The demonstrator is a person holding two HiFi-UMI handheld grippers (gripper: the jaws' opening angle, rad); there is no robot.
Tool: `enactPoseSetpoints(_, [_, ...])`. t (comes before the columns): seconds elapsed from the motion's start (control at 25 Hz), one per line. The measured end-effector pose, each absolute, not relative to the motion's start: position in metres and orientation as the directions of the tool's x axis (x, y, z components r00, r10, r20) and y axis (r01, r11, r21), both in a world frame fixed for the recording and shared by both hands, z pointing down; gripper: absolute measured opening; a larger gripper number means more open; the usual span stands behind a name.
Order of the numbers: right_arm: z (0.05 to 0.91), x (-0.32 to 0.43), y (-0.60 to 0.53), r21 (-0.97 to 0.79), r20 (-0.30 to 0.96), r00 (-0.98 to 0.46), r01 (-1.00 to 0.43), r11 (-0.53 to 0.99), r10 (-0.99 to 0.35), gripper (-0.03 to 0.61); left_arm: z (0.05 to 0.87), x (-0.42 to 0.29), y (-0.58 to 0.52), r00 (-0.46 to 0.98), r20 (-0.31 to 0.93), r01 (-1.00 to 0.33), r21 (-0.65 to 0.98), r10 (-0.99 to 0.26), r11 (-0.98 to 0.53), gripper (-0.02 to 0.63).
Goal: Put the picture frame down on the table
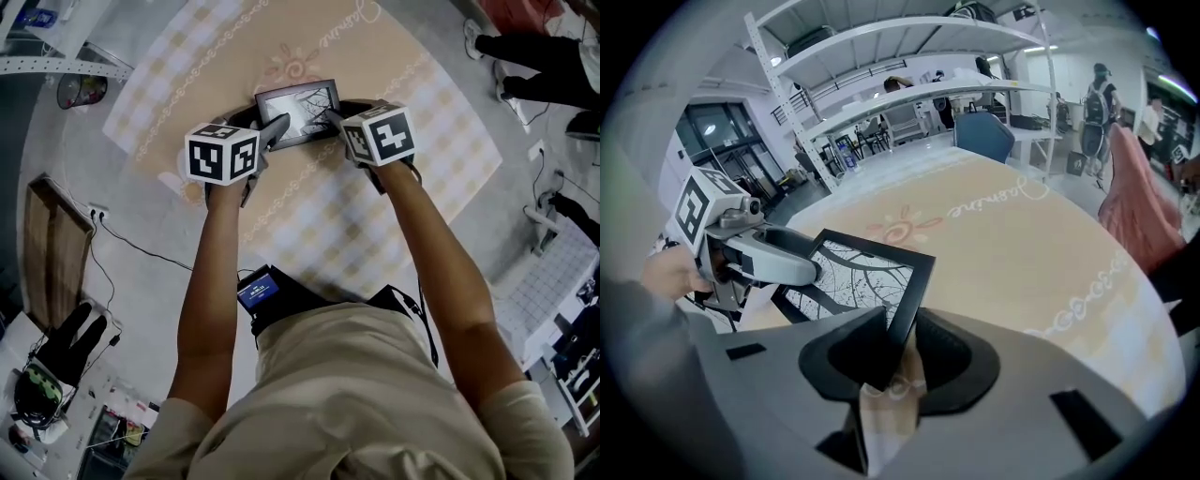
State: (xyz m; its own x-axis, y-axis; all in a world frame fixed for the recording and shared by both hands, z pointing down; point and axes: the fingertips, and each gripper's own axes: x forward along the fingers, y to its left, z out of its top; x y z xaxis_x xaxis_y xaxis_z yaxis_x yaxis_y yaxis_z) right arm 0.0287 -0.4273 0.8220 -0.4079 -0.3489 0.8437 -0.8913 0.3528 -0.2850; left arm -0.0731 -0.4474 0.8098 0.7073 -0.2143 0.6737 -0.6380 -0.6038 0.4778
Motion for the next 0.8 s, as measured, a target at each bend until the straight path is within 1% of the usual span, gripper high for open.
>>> enactPoseSetpoints(0.12, [0.824, 0.029, -0.426, -0.258, 0.86, -0.381, -0.899, 0.353, -0.341, 0.103, 0.814, -0.091, -0.443, 0.609, 0.759, -0.685, 0.356, -0.231, -0.636, 0.235])
enactPoseSetpoints(0.2, [0.823, 0.03, -0.426, -0.254, 0.865, -0.373, -0.902, 0.348, -0.335, 0.103, 0.808, -0.099, -0.442, 0.588, 0.77, -0.693, 0.323, -0.247, -0.644, 0.233])
enactPoseSetpoints(0.36, [0.81, 0.03, -0.426, -0.276, 0.853, -0.392, -0.899, 0.34, -0.344, 0.106, 0.777, -0.104, -0.444, 0.607, 0.74, -0.691, 0.312, -0.289, -0.652, 0.233])
enactPoseSetpoints(0.44, [0.798, 0.029, -0.426, -0.291, 0.84, -0.408, -0.895, 0.337, -0.358, 0.127, 0.759, -0.103, -0.445, 0.621, 0.722, -0.681, 0.305, -0.305, -0.665, 0.233])
enactPoseSetpoints(0.64, [0.76, 0.029, -0.424, -0.271, 0.81, -0.406, -0.899, 0.343, -0.424, 0.129, 0.71, -0.1, -0.439, 0.663, 0.664, -0.658, 0.298, -0.345, -0.691, 0.233])
enactPoseSetpoints(0.8, [0.712, 0.032, -0.417, -0.269, 0.752, -0.431, -0.891, 0.365, -0.499, 0.125, 0.66, -0.095, -0.425, 0.707, 0.596, -0.633, 0.291, -0.382, -0.717, 0.232])
